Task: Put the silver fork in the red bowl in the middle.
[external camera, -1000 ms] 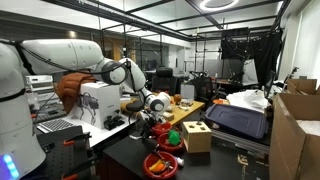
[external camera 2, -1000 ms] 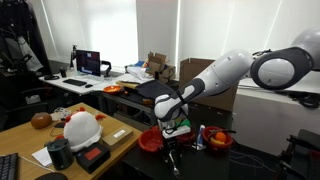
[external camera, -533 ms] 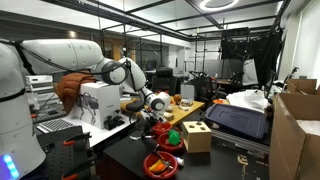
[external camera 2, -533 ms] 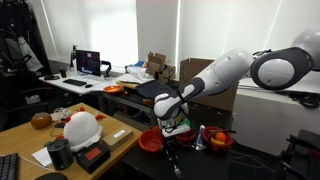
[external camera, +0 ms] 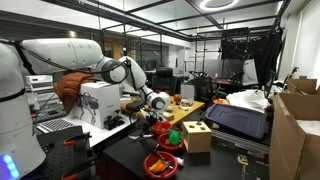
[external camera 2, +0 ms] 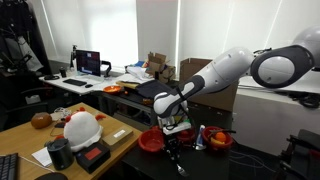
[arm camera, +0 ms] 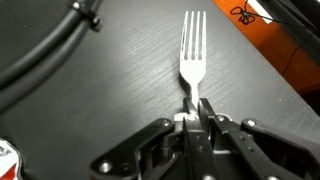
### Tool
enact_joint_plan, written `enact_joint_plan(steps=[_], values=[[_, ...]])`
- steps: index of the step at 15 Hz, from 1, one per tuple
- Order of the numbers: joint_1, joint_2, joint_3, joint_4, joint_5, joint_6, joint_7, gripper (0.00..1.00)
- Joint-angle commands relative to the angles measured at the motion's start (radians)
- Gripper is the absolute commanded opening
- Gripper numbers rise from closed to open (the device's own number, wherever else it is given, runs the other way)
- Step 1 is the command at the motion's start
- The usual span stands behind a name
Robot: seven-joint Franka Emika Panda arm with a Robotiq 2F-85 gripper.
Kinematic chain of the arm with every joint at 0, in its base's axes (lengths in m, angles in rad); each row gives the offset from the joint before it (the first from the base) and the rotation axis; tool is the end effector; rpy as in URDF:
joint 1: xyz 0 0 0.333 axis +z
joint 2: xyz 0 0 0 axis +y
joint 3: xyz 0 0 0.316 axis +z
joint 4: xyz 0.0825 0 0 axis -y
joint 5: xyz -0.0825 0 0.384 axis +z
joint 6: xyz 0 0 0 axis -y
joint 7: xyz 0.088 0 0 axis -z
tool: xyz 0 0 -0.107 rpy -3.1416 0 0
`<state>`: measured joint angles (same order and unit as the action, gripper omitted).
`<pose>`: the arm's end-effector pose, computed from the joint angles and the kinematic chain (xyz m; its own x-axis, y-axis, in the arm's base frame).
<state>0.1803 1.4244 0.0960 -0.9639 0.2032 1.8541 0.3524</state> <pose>0.6473 0.1815 -0.0583 0.8047 -0.1872 -0.5634 -0.2518 -0.9670 -0.0383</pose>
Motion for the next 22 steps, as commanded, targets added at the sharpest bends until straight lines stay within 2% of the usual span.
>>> enact_joint_plan(steps=[1,16,18,22], values=[[-0.017,-0.101,0.011,-0.092,0.001,-0.076,-0.035,0.02],[-0.067,-0.441,0.0,-0.368,-0.01,-0.401,-0.255,0.02],[-0.064,-0.479,-0.021,-0.403,-0.048,-0.383,-0.282,0.02],[-0.062,-0.522,-0.059,-0.426,-0.207,-0.264,-0.376,0.02]])
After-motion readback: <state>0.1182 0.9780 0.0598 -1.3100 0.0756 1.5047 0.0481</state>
